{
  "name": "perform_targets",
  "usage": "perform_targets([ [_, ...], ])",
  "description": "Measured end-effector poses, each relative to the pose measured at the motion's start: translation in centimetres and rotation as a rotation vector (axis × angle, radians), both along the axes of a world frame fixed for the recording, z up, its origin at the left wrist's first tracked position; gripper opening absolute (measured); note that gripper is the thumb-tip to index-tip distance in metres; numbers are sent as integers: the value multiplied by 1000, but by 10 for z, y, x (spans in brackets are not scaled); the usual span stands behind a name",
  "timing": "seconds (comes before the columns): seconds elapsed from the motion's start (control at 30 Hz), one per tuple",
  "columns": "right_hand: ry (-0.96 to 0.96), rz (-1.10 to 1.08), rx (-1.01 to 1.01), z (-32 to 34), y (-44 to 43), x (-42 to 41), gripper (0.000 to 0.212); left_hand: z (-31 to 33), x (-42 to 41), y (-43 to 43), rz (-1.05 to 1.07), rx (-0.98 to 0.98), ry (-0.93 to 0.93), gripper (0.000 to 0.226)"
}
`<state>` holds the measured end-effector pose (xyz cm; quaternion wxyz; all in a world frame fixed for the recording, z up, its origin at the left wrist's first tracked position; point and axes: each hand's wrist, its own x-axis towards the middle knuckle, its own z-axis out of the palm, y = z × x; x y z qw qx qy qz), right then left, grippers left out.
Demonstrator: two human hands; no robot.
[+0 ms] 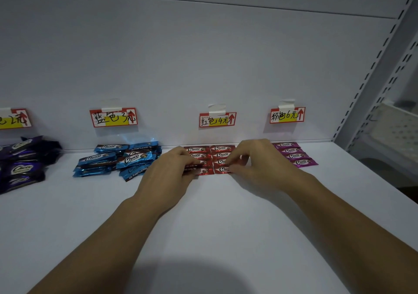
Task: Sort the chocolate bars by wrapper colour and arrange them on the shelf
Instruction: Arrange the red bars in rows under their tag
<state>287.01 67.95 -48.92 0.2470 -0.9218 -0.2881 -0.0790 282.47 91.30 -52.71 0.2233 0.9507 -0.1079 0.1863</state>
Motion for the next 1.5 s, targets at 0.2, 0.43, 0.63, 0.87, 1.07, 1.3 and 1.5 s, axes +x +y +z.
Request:
perform_targets([
  [0.2,-14,-300,28,1,-8,10,20,-1,3,3,153,20,38,34],
  [0.43,24,-299,-94,-1,0,3,22,0,0,2,166,24,74,33],
  [0.63,-92,-152,190,7,5,-8,23,16,-13,-4,126,-389,114,12],
  [0.87,207,258,653,8,34,-32,24,54,-39,-17,-368,-916,614,26],
  [1.07,369,280,770,13,29,-32,30,62,-41,-11,-443,-835,572,18],
  [1.3,362,188,640,12,23,-28,21,54,-22,16,20,-980,357,34],
  [1.5,171,41,127,-7,35,-39,15,51,-16,21,27,-1151,466,34],
])
